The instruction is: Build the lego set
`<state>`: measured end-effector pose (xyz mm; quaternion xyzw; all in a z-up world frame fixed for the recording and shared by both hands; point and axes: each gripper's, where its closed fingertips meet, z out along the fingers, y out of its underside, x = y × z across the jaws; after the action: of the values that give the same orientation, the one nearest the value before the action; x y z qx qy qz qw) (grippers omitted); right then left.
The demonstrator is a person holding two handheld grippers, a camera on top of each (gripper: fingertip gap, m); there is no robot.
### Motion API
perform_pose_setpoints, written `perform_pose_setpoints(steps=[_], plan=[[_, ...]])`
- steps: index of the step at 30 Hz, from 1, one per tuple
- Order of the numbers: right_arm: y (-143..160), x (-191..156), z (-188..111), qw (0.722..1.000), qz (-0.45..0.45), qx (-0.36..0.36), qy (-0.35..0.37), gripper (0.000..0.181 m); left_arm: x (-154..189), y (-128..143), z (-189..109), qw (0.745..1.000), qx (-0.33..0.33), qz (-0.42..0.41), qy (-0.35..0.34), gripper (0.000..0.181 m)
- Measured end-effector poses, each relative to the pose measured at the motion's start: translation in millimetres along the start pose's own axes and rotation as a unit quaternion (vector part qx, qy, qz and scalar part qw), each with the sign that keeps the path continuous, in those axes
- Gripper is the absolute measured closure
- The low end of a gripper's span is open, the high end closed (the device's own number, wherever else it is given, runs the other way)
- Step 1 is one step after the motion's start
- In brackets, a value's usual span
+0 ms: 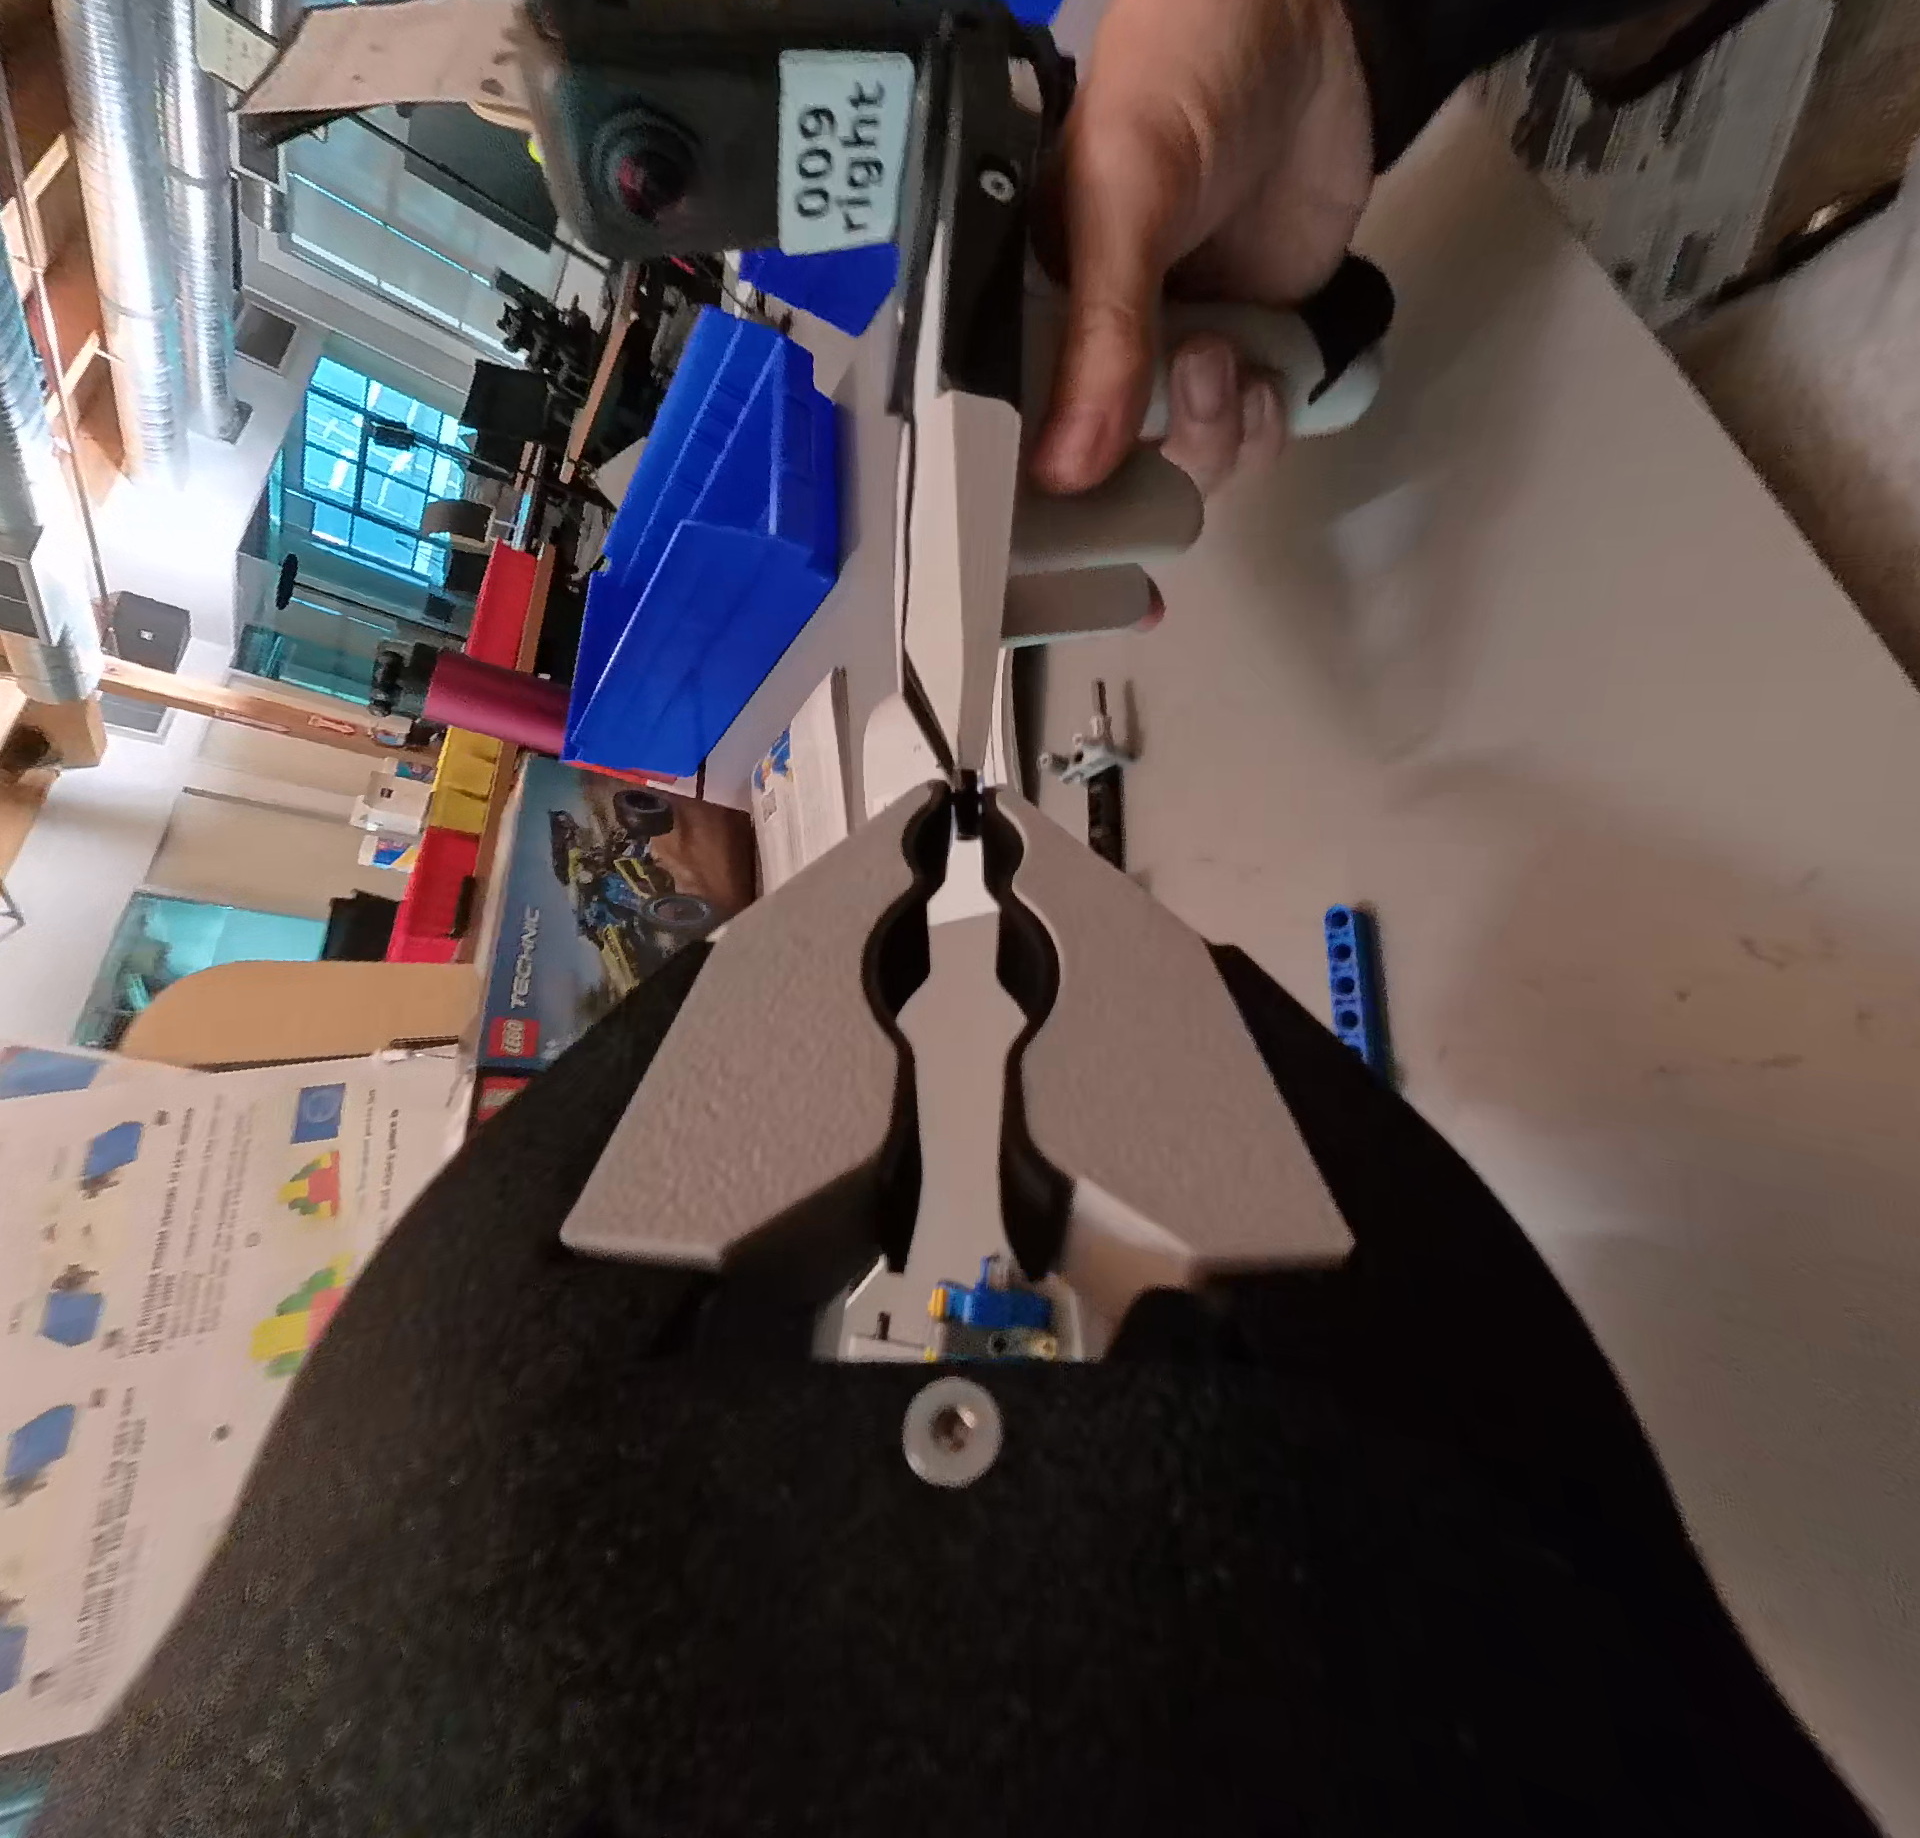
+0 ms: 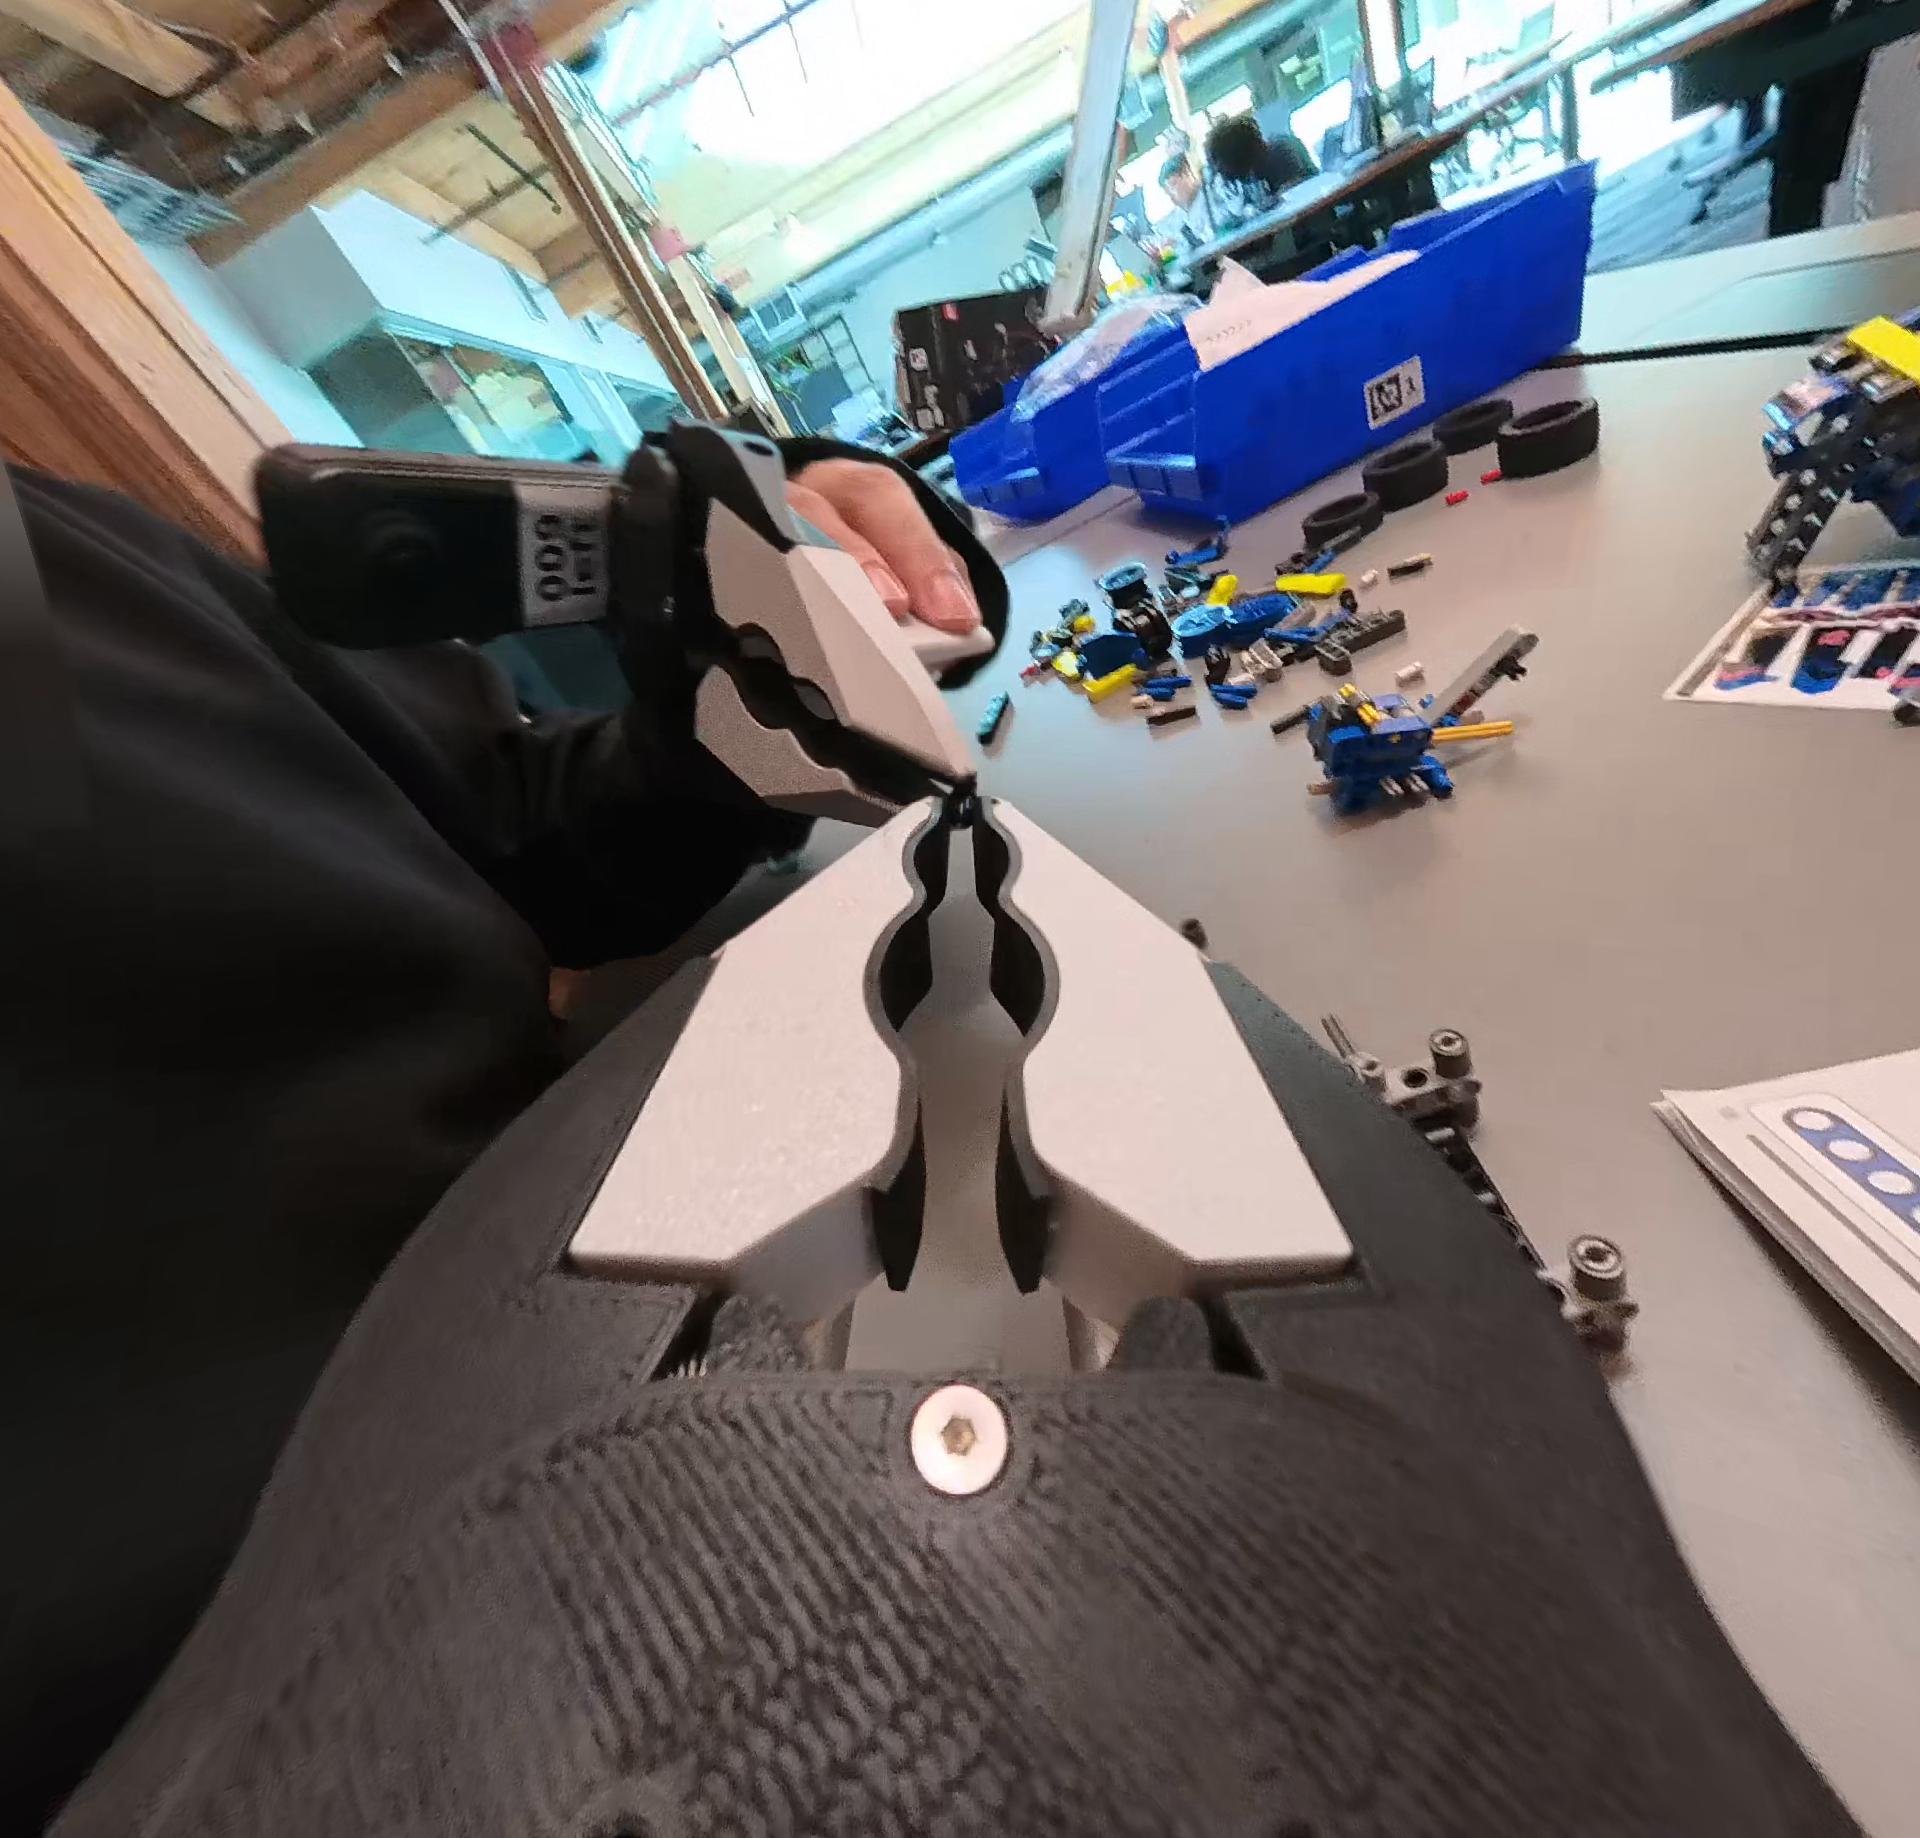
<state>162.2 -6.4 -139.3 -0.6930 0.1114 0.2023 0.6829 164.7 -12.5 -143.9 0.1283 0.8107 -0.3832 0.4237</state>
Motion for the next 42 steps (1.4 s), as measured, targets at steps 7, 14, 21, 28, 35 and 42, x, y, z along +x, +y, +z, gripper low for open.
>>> perform_pose_setpoints(steps=[7,14,21,28,35,42], plan=[[-20,-18,-4,0.995,0.03,0.07,-0.071,0.179,-14,-16,-13,0.987,0.102,-0.123,0.0,0.174],[-20,-25,-1,0.99,0.054,0.079,-0.103,0.179,-13,-21,-15,0.981,0.128,-0.143,0.01,0.177],[-18,-28,-1,0.991,0.045,0.071,-0.104,0.179,-10,-23,-17,0.98,0.138,-0.145,0.022,0.18],[-16,-32,0,0.991,0.042,0.063,-0.114,0.179,-7,-25,-21,0.975,0.15,-0.156,0.043,0.181],[-10,-32,3,0.992,0.038,0.046,-0.114,0.179,-3,-25,-23,0.969,0.154,-0.18,0.068,0.18],[55,17,-10,0.967,-0.138,-0.201,0.069,0.165,37,23,-8,0.969,-0.019,-0.169,0.179,0.18]])
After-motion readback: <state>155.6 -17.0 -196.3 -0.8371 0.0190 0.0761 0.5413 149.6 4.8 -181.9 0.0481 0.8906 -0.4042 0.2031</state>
